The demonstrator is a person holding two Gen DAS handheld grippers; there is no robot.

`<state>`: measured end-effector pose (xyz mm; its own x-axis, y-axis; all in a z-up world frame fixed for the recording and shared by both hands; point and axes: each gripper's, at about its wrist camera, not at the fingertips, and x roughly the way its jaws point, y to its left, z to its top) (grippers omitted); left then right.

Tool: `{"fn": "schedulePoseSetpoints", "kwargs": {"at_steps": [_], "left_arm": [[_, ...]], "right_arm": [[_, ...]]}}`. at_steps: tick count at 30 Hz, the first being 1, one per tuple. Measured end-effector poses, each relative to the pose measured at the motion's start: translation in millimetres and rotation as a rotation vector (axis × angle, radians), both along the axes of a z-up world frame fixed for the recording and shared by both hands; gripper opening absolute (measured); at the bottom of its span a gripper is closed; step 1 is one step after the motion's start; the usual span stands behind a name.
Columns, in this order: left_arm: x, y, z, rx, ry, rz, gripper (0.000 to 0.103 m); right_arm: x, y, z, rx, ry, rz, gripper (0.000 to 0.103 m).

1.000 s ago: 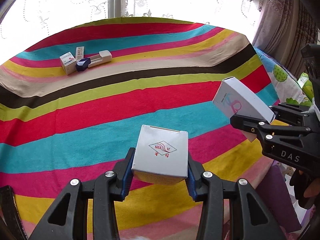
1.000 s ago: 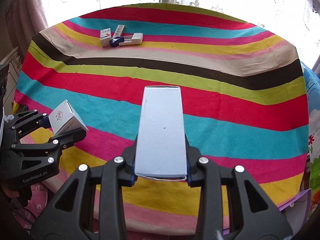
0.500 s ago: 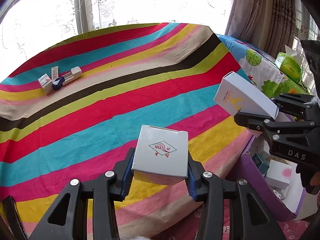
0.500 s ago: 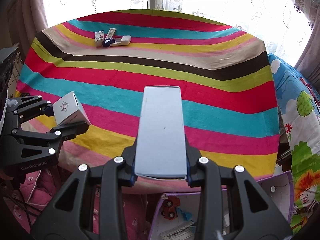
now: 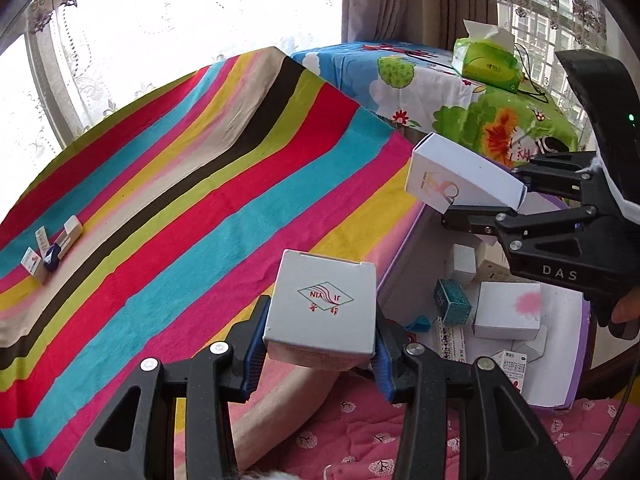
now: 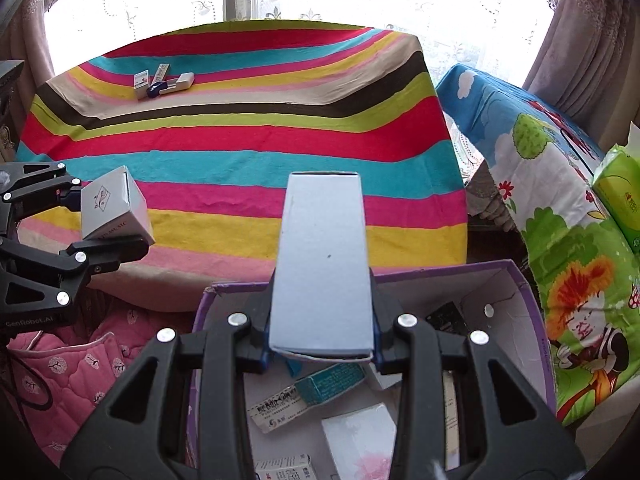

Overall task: Organize rigid objects
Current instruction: 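Carry the tall white box and the small white box over to the bin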

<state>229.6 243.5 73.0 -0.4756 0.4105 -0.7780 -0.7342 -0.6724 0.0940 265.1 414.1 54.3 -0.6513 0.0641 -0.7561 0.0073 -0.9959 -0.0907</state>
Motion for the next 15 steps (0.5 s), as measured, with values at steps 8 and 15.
{"fn": "schedulePoseSetpoints", "kwargs": {"at_steps": [8,15], "left_arm": [[18,51,-9,-0.004,-0.125,-0.194,0.045],[52,93,-21,-0.085,-0.103,-0.36,0.046]], "right_arm": [[29,60,9,0.026,0.001,-0.159,0.039],[45,84,-1,0.055,-0.06,-0.215,0.039]]}}
